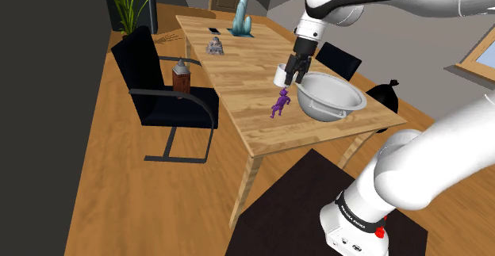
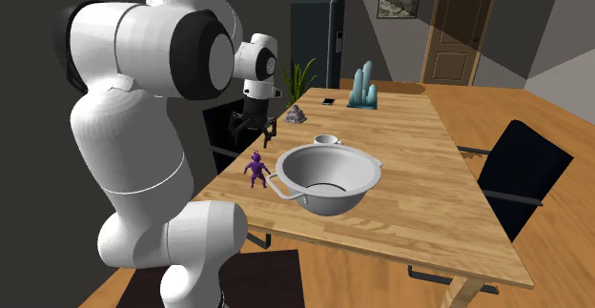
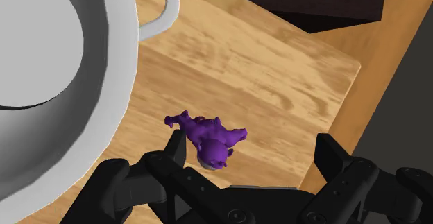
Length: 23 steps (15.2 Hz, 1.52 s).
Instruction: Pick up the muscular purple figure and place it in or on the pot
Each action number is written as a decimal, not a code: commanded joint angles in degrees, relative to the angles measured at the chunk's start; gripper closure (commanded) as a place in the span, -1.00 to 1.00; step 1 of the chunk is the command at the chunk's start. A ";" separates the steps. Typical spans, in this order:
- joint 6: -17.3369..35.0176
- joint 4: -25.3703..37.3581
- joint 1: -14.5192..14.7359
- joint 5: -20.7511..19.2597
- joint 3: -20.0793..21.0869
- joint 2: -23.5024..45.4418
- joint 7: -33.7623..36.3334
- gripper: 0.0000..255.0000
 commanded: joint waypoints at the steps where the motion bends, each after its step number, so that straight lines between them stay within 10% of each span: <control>1: 1.22 2.77 0.44 2.01 -1.93 5.00 -4.64 -1.00; 19: 7.83 1.09 0.82 5.49 -3.23 11.48 -10.13 -1.00; 20: 7.83 1.09 0.82 5.49 -3.23 11.48 -10.13 1.00; 23: 7.79 1.15 0.81 5.49 -3.23 11.50 -10.14 1.00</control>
